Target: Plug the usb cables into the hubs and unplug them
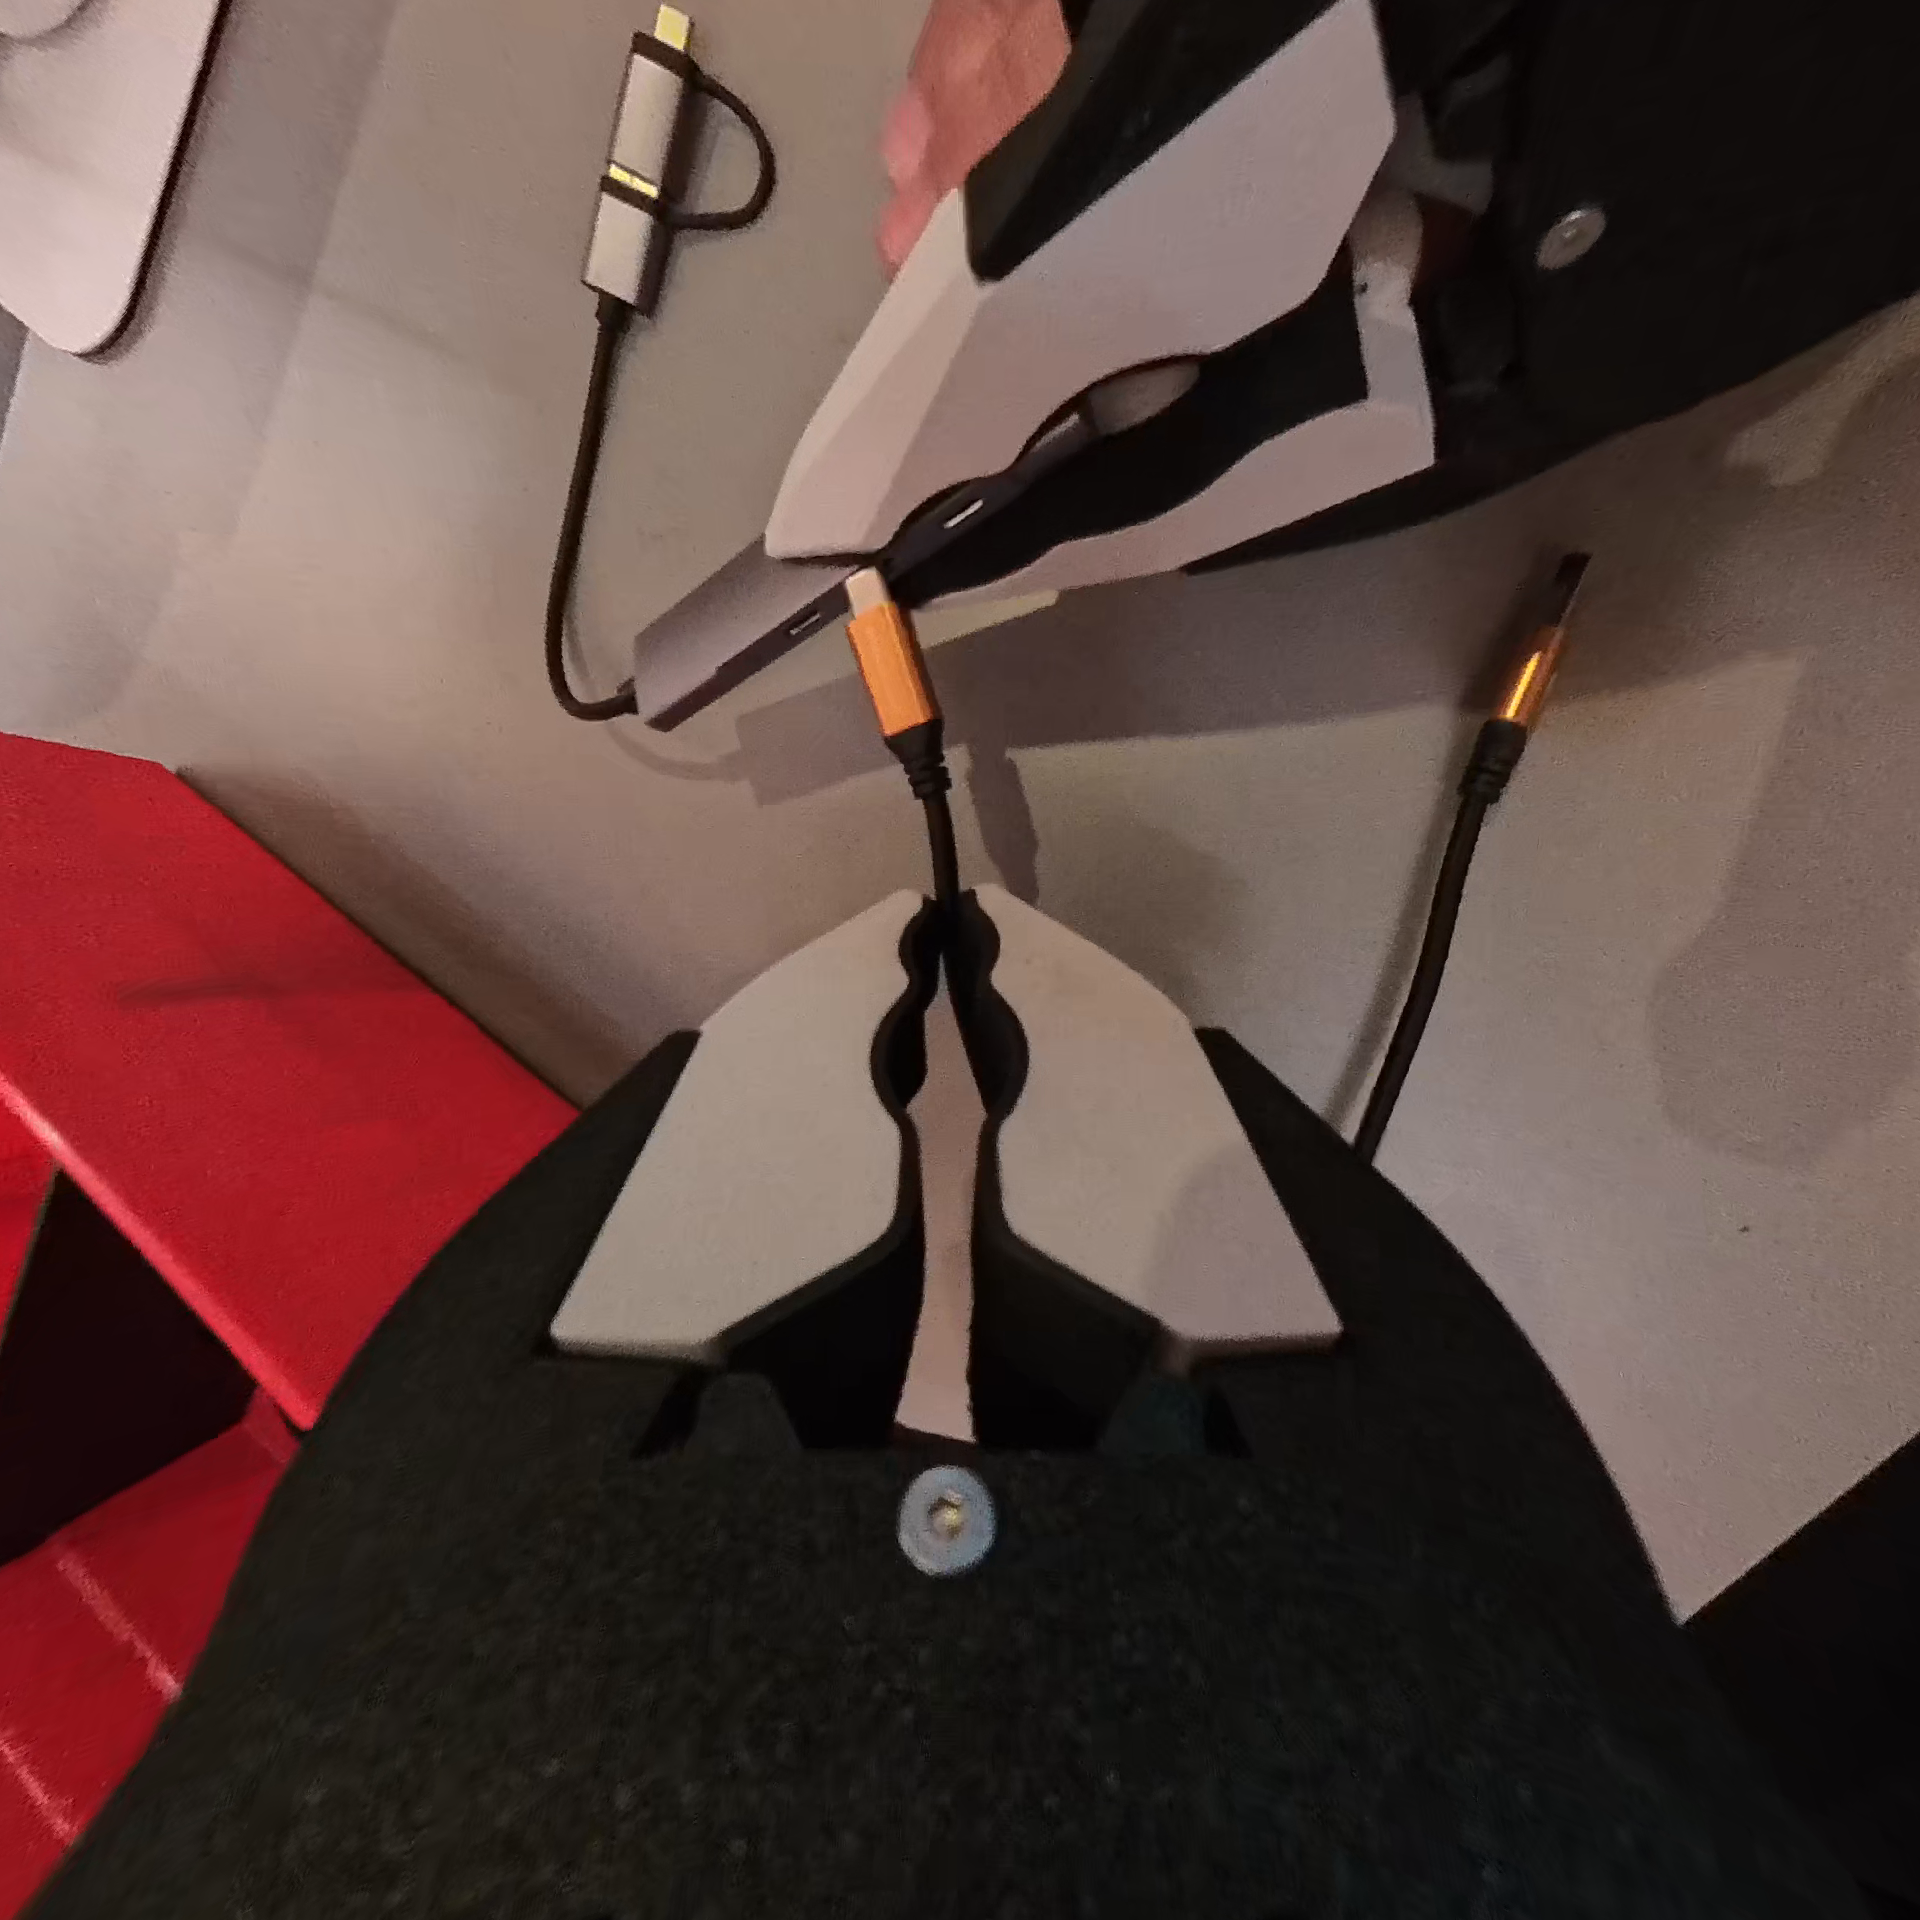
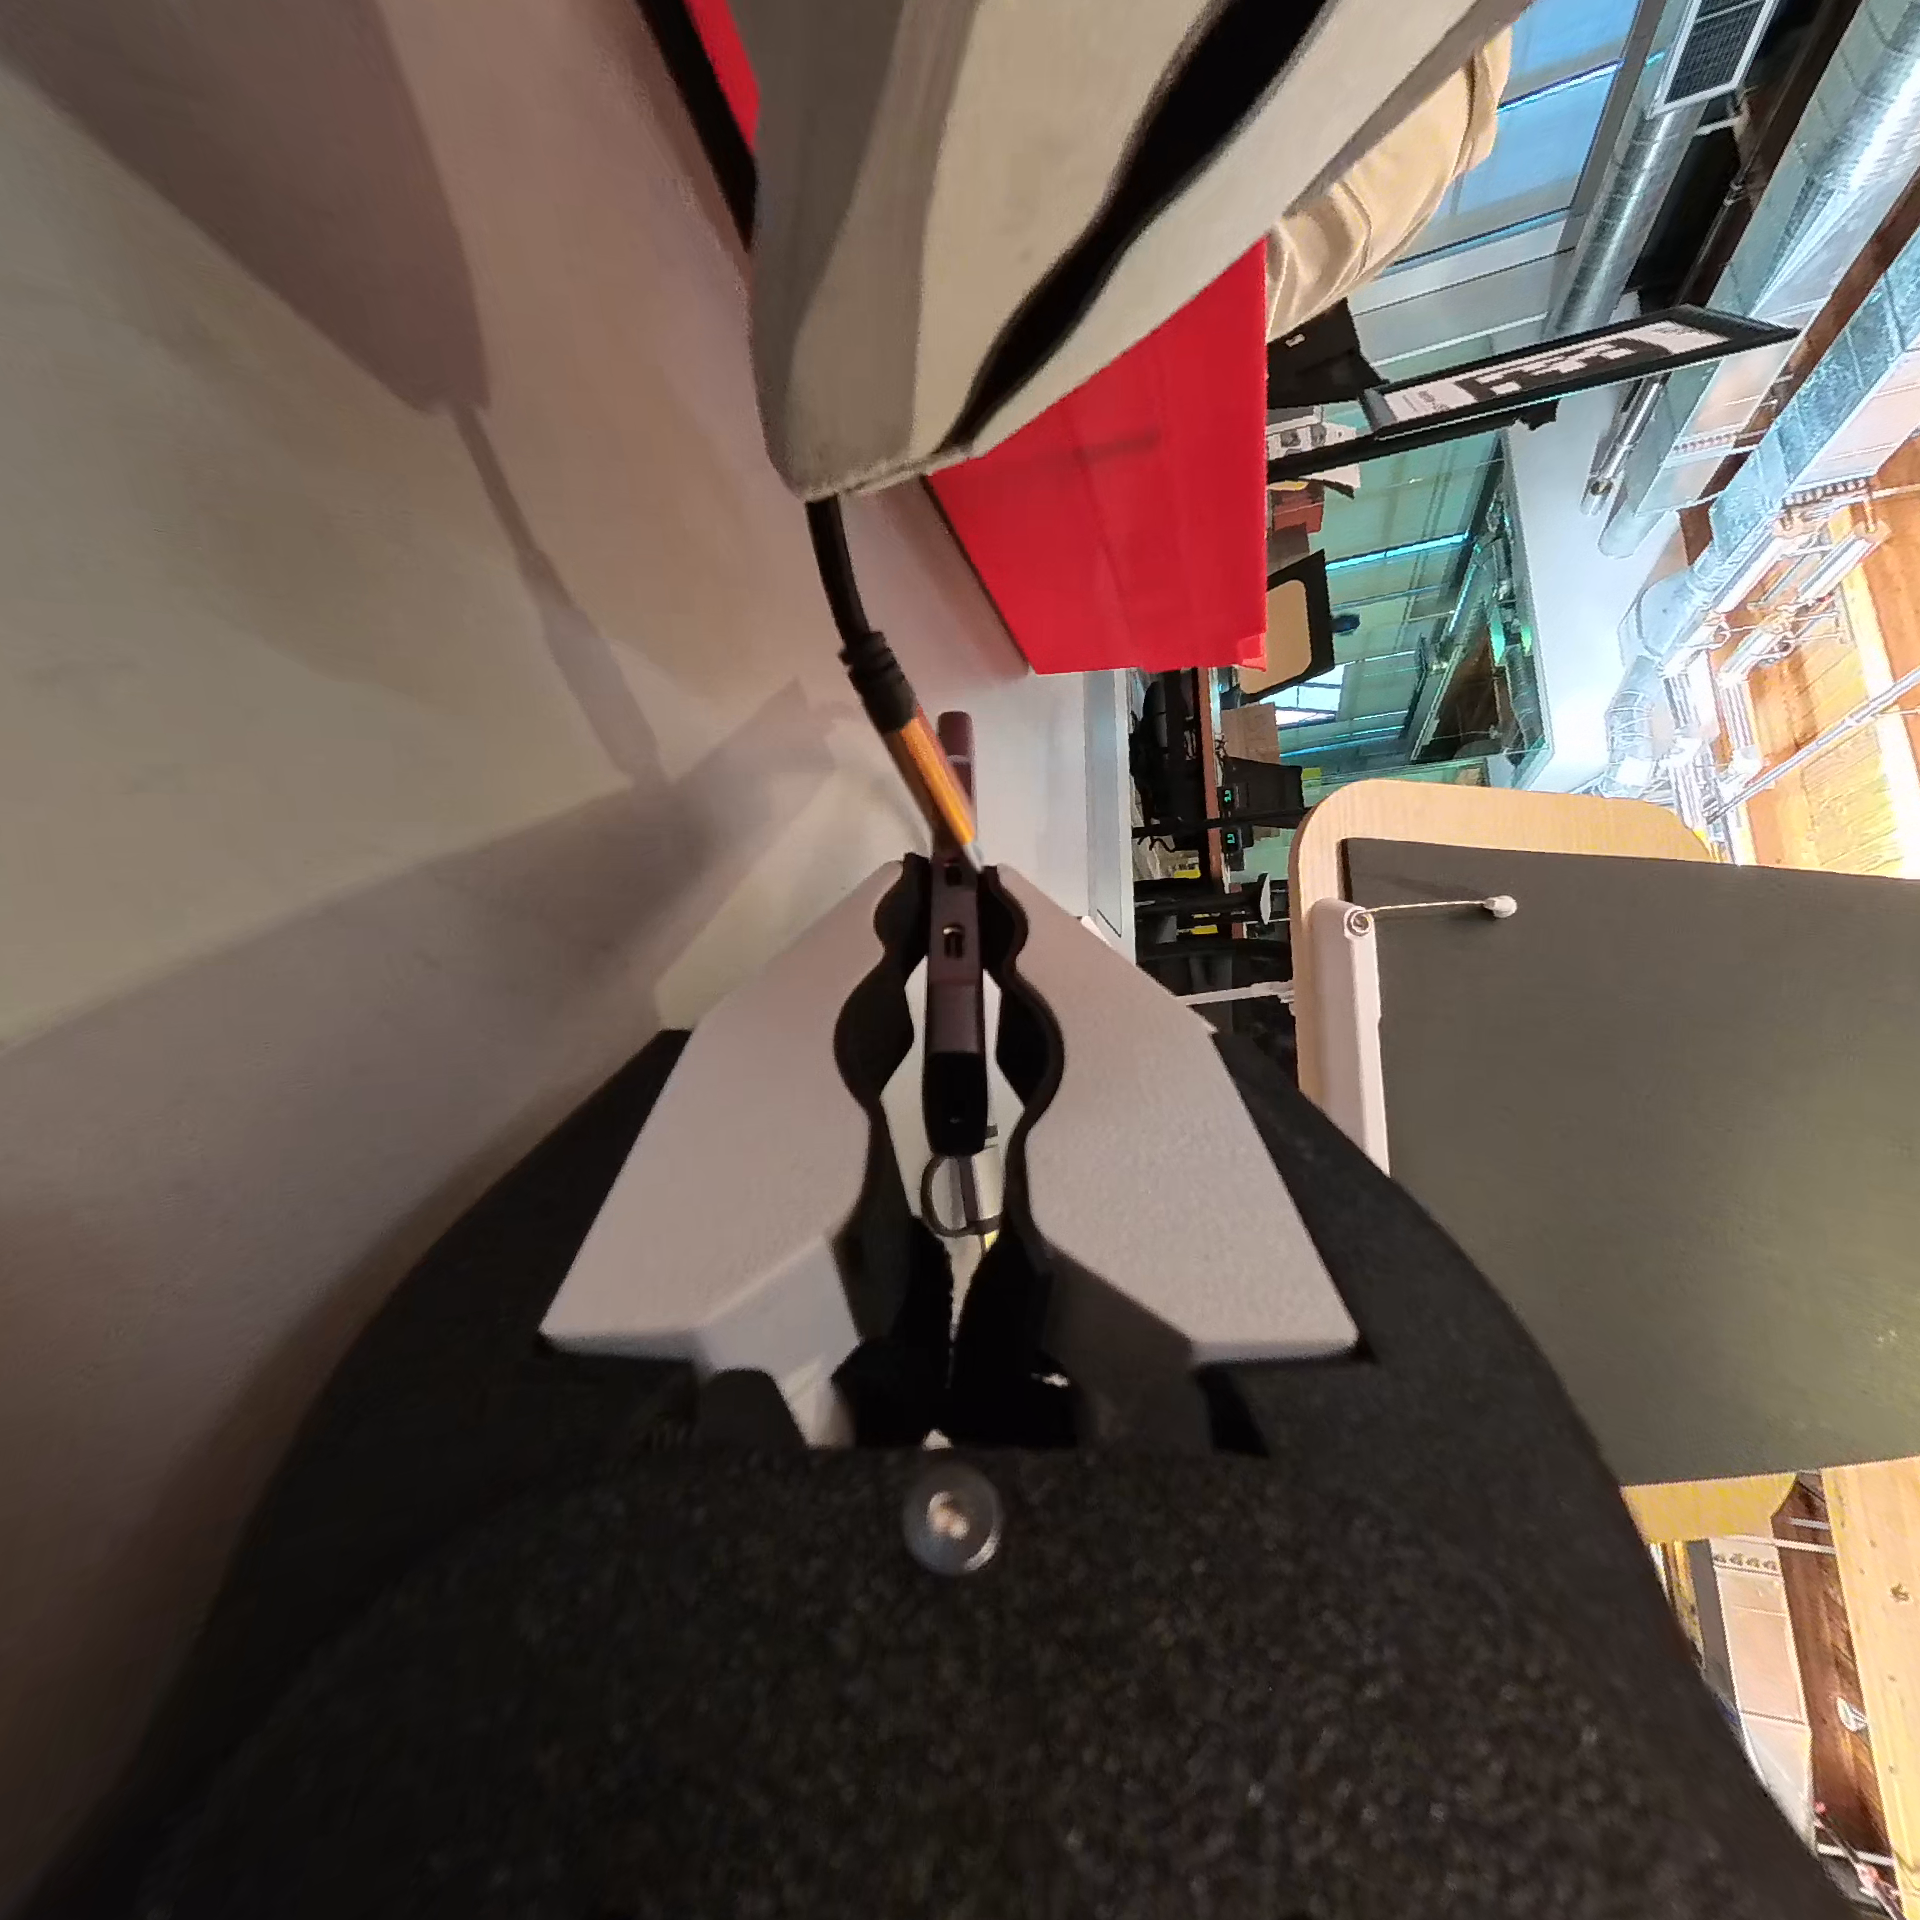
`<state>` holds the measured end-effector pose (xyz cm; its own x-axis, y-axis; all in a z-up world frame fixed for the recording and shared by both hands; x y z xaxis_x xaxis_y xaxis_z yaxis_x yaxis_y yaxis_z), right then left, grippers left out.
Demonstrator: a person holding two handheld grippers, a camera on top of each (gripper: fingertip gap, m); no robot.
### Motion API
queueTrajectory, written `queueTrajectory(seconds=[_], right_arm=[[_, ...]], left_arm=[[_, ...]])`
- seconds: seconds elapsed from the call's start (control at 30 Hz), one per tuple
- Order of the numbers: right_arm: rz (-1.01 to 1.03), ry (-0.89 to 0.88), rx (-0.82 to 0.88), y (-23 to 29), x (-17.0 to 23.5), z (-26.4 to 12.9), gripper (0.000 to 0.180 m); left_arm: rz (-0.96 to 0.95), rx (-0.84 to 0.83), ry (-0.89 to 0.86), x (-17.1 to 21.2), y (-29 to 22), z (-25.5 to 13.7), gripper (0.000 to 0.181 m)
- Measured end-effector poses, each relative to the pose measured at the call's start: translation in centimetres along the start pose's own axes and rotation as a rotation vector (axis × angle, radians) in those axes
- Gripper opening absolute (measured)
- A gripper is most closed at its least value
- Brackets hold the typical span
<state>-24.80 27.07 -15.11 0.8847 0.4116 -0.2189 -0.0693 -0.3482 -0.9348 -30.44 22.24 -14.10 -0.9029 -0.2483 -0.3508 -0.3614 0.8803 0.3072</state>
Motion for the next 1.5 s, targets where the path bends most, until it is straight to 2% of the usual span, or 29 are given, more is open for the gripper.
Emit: queueTrajectory(seconds=[0.67,0.97,1.2,1.5], right_arm=[[0.002,0.001,-0.009,0.2,-0.1,0.1,0.008],[0.009,0.008,-0.019,0.2,0.2,0.2,0.008],[0.035,-0.035,0.000,-0.4,-0.3,-0.4,0.009],[-0.020,-0.018,0.012,0.1,-0.6,-0.4,0.008]], left_arm=[[-0.012,0.014,0.013,0.0,-0.1,0.2,0.003],[-0.168,0.101,-0.155,-1.4,0.7,-1.4,0.003],[-0.215,0.130,-0.226,-1.7,0.4,-0.3,0.004],[-0.270,0.195,-0.221,-1.4,-0.1,0.7,0.004]])
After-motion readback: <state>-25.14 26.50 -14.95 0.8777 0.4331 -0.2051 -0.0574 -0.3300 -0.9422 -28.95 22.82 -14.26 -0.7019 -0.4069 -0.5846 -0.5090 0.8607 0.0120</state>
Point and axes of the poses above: each gripper's, where its closed fingertips meet, z out along the fingers, x out of its underside, y = z × x across the jaws, the point moved 2 cm from there along -z, back along the fingers, and after that the axes turned 6 degrees about y, right-handed, at the moved point
